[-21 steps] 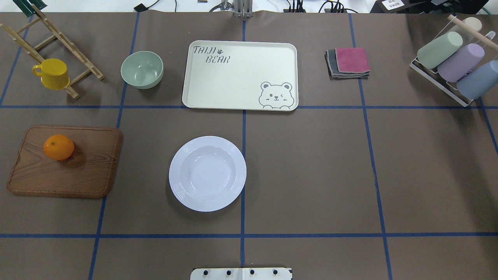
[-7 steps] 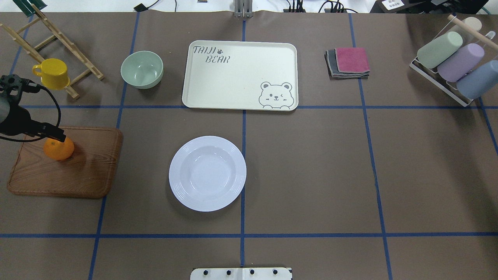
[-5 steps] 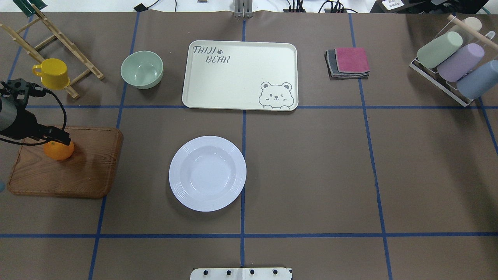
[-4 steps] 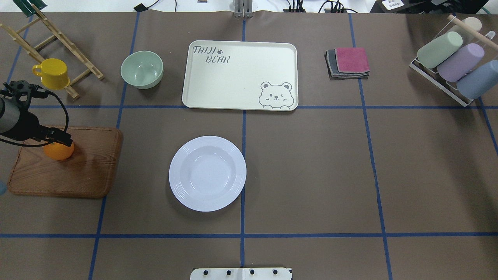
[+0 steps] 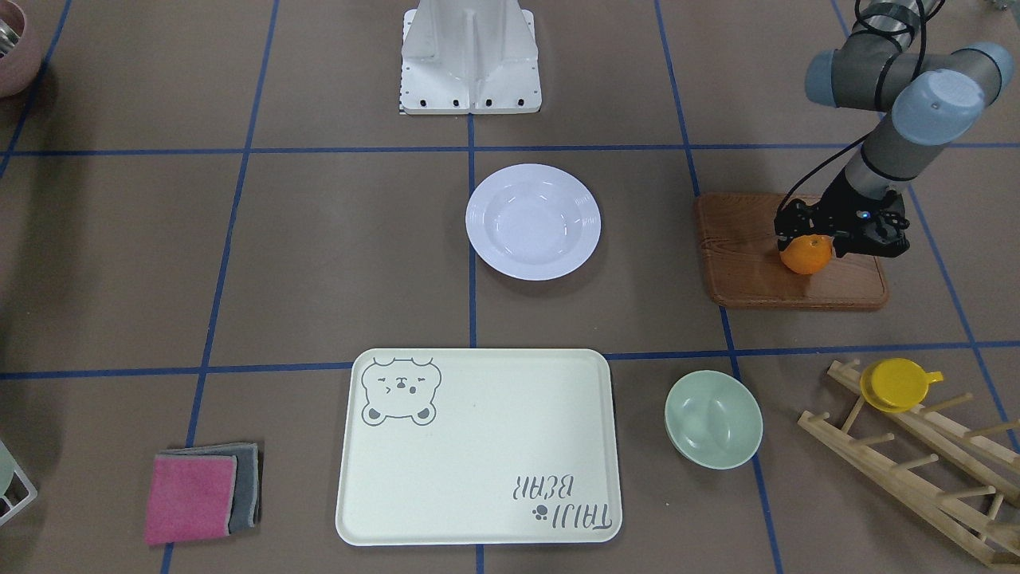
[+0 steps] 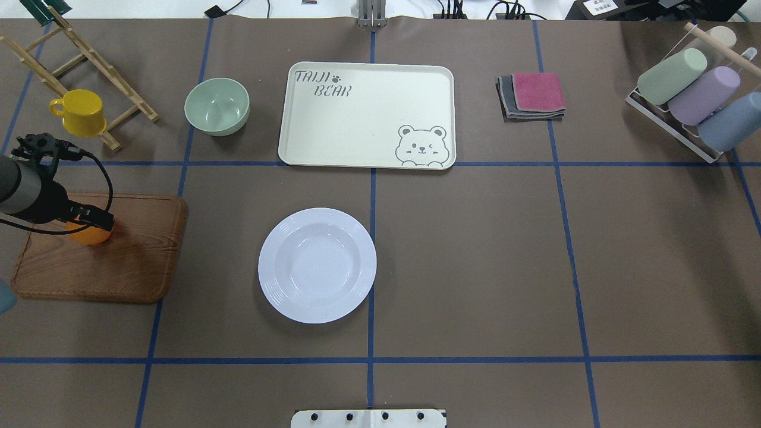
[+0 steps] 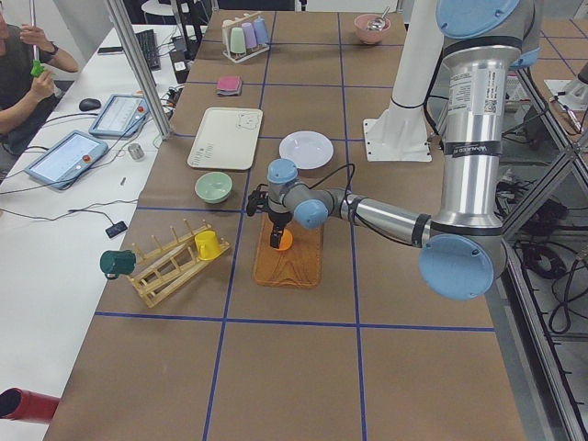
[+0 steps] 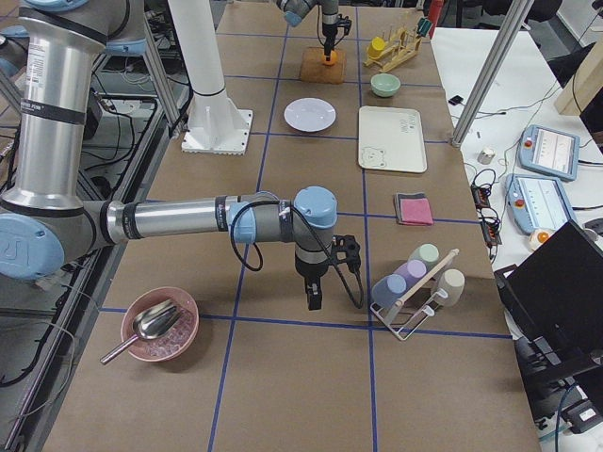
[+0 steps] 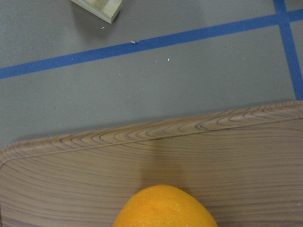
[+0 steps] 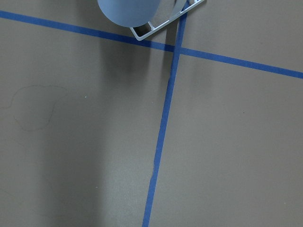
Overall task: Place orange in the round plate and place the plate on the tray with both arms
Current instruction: 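Close the left gripper around the orange, then lift the orange with the left gripper and carry it over the white plate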
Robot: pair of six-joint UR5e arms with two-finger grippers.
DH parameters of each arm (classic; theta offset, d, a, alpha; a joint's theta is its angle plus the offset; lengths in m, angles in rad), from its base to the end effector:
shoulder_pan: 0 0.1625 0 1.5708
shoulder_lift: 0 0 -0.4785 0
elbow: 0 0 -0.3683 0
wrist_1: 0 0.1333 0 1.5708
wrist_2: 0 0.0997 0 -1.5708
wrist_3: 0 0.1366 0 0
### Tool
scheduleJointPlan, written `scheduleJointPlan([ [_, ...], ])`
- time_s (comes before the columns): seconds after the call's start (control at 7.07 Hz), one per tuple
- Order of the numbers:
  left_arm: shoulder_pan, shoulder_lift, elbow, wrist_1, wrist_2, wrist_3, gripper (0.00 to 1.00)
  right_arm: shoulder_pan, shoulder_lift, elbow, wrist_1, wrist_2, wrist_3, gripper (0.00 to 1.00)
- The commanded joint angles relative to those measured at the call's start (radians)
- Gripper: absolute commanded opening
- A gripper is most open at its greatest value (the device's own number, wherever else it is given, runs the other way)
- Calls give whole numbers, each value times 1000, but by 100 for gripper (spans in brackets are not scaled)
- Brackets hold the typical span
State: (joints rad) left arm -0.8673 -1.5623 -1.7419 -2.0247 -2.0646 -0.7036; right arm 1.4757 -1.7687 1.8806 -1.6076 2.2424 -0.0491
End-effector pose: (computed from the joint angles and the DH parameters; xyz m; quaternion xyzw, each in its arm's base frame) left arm 0.2778 -0.4335 0.6219 0.0737 0.3679 0.0741 0.9240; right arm 0.0121 -0.3822 0.6897 0.0279 -0.3300 -0.0803 0.9401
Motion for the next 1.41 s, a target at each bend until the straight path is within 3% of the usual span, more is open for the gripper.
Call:
scheduleJointPlan([
  [0.0, 2, 10, 2, -12, 1, 0, 67, 0, 0, 0, -2, 2, 0, 100],
  [0.42, -1, 7, -24, -9, -14, -7, 11, 0, 0, 0, -2, 6, 0, 100],
  [0.71, -21, -10, -114, 64, -118, -10, 8, -2, 6, -3, -8, 16, 0, 100],
  [0.99, -21, -187, -217, 334, -118, -63, 7, -3, 15, -20, -8, 78, 3, 100],
  [1.27, -12, -388, -199, 472, -118, -131, 7, -6, 17, -20, -6, 89, 3, 100],
])
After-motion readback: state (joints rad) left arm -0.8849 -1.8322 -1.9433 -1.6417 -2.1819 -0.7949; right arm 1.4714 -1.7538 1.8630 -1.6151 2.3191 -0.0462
